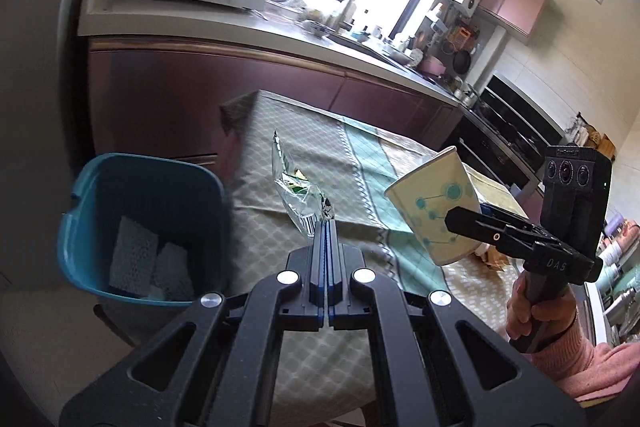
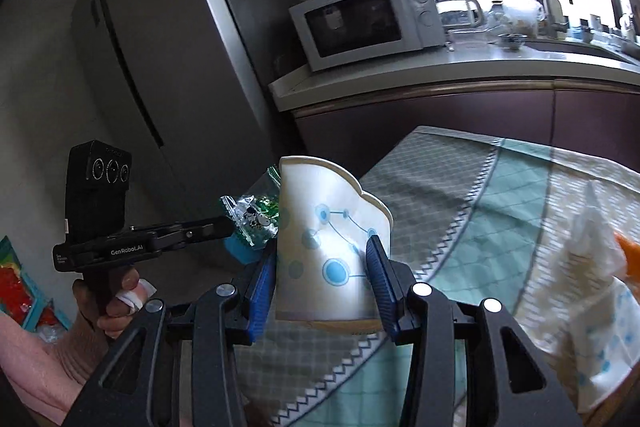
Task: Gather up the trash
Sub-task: 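Carry wrapper and cup to the teal bin and open both tools, then move both open tools back over the trash on the table, then grasp the gold wrapper with the right tool while the left tool grasps the blue-dotted cup, then carry cup and gold wrapper over the teal bin and open both tools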
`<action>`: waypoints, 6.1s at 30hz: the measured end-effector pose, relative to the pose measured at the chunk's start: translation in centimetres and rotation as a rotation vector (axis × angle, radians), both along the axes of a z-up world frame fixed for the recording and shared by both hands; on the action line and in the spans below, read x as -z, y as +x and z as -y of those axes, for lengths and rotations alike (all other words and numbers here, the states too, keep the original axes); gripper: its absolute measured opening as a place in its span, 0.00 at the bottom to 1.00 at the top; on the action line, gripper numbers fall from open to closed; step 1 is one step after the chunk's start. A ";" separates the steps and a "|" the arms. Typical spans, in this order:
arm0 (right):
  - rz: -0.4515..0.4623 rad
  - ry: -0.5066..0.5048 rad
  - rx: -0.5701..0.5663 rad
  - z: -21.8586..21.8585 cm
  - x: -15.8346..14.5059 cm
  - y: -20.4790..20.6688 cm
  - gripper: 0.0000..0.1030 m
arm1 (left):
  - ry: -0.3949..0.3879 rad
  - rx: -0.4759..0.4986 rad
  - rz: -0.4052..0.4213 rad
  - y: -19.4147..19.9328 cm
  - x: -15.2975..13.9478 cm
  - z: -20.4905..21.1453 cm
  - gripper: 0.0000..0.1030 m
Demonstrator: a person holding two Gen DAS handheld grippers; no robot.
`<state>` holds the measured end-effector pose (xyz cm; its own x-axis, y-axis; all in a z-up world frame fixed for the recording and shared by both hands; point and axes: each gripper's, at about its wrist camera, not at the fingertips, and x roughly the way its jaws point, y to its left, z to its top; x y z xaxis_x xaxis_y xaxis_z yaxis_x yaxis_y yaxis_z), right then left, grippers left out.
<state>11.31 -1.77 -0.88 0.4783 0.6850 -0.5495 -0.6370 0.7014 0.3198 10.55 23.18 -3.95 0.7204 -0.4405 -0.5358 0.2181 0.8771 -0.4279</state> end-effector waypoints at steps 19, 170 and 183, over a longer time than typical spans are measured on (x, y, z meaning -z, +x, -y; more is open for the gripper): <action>-0.223 -0.155 -0.167 -19.6 7.8 8.7 0.43 | 0.013 -0.178 -0.211 6.0 9.2 -10.1 0.01; -0.285 0.169 -0.112 -7.3 3.1 9.0 0.05 | 0.247 -0.337 -0.213 1.9 8.0 -9.1 0.05; -0.351 0.037 -0.075 -13.7 7.4 12.4 0.09 | 0.244 -0.365 -0.251 5.7 10.5 -9.5 0.05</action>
